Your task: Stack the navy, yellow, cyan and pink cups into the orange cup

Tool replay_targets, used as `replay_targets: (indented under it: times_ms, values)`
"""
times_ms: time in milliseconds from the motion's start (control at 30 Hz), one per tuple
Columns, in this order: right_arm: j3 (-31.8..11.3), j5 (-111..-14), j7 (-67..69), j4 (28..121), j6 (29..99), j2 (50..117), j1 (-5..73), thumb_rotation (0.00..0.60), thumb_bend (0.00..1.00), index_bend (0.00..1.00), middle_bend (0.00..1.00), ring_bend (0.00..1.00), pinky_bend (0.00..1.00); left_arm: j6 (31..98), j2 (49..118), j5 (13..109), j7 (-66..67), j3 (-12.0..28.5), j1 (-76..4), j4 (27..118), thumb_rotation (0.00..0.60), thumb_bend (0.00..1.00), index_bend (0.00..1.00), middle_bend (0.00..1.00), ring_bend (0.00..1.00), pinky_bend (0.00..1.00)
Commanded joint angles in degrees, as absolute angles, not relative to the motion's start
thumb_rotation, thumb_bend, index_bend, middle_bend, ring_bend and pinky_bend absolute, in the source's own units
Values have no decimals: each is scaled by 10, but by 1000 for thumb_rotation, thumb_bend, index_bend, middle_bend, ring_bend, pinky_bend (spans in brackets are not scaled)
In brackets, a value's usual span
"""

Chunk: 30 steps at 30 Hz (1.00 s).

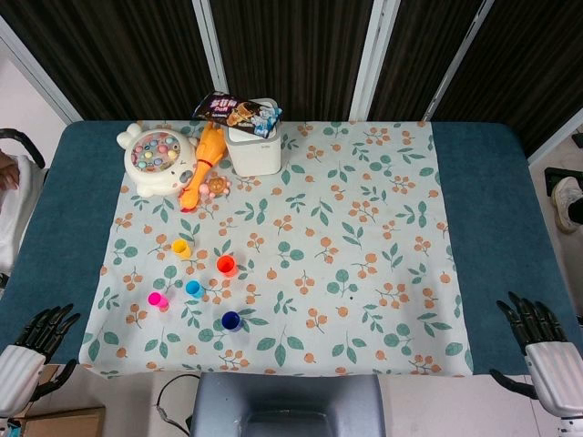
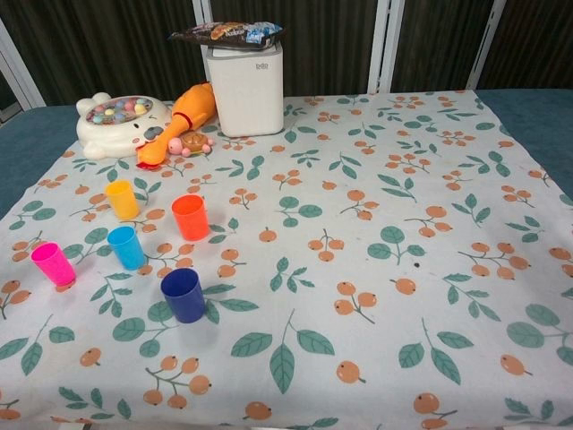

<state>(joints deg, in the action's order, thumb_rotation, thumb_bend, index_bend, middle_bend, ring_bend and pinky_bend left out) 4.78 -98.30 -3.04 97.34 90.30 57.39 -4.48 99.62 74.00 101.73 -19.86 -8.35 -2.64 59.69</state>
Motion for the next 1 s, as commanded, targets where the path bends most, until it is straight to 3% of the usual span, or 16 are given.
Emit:
replay_targets:
  times_ms: [33, 67, 133, 200, 233, 333, 367, 433, 633, 833, 1000]
  values:
    - [50, -985, -26, 975, 903, 574, -44, 600, 212, 0, 0, 0, 0, 997, 747, 1018, -210, -82, -29, 599, 600, 390, 0, 2, 4, 112]
    - [49, -986, -26, 975, 904, 574, -44, 600, 212, 0, 0, 0, 0, 1003, 755, 1016, -215, -76, -29, 600, 600, 389, 0, 25, 30, 153]
    - [50, -987, -29, 975, 903, 575, -44, 600, 213, 0, 0, 0, 0, 1018, 779, 1012, -204, -60, -28, 593, 600, 386, 0, 146, 177, 353]
    - [50, -987, -29, 976, 902, 576, -43, 600, 213, 0, 0, 0, 0, 1028, 798, 1023, -198, -55, -35, 595, 600, 383, 0, 442, 553, 775]
    - [49, -987, -30, 976, 901, 577, -42, 600, 213, 0, 0, 0, 0, 1028, 802, 1029, -200, -57, -38, 600, 600, 383, 0, 558, 691, 883]
    - [49, -986, -32, 975, 899, 577, -41, 600, 213, 0, 0, 0, 0, 1024, 804, 1037, -204, -60, -43, 607, 600, 379, 8, 799, 905, 993]
    - [49, -986, -34, 976, 895, 578, -39, 600, 213, 0, 0, 0, 0, 1015, 804, 1055, -218, -71, -54, 626, 600, 370, 31, 919, 979, 1000]
    - [50, -988, -35, 979, 889, 579, -35, 600, 213, 0, 0, 0, 0, 943, 801, 1074, -225, -79, -103, 731, 600, 349, 69, 1000, 1000, 1000]
    - [48, -981, -37, 982, 880, 579, -31, 600, 213, 0, 0, 0, 0, 798, 780, 1050, -74, -74, -155, 907, 600, 332, 83, 1000, 1000, 1000]
    - [49, -980, -37, 985, 873, 578, -27, 600, 213, 0, 0, 0, 0, 688, 817, 975, 51, -44, -186, 982, 600, 330, 87, 1000, 1000, 1000]
    - [50, -982, -32, 986, 874, 575, -26, 600, 213, 0, 0, 0, 0, 626, 868, 881, 135, 0, -210, 991, 600, 343, 104, 1000, 1000, 1000]
